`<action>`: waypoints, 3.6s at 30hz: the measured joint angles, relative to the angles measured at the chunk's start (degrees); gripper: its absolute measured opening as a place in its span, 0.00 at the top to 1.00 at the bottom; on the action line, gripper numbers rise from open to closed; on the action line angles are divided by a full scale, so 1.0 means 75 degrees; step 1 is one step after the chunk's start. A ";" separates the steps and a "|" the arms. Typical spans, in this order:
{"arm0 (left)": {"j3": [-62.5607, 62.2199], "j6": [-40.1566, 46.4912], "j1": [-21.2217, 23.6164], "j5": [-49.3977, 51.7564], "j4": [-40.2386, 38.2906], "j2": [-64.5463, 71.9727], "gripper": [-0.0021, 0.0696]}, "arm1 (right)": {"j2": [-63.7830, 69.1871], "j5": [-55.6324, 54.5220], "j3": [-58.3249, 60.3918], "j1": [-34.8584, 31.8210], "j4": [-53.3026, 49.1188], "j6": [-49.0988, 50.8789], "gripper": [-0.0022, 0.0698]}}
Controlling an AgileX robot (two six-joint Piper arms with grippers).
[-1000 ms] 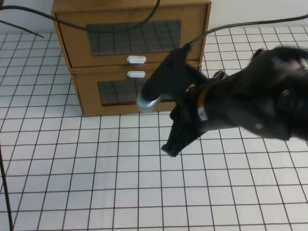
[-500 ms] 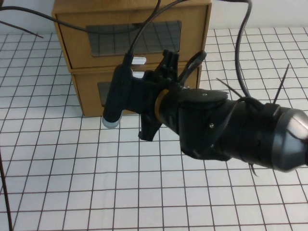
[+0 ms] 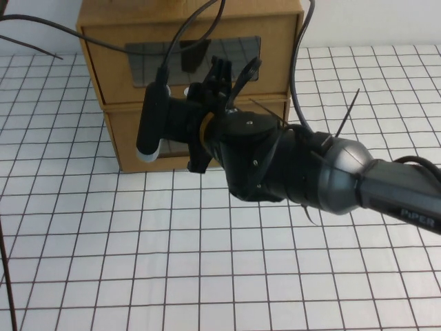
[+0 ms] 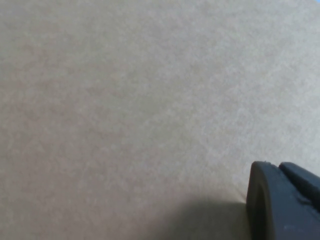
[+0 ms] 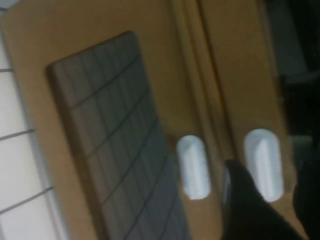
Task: Open the shoe box
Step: 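Pull the top drawer of the cardboard box fully open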
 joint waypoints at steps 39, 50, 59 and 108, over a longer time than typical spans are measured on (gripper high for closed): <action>-0.0016 0.0000 0.0000 0.0236 0.0017 -0.0015 0.97 | 0.0513 -0.0500 -0.0307 -0.0554 -0.1119 0.0001 0.67; -0.0016 0.0000 0.0000 0.0269 0.0017 -0.0025 0.97 | 0.0513 -0.0150 -0.0311 -0.0438 -0.1094 0.0318 0.67; -0.0016 0.0000 0.0000 0.0269 0.0017 -0.0025 0.97 | 0.0513 0.0113 -0.0311 -0.0247 -0.1087 0.0348 0.68; -0.0016 0.0000 0.0000 0.0281 0.0017 -0.0025 0.97 | 0.0760 -0.0019 -0.0373 -0.0379 -0.2047 0.1366 0.80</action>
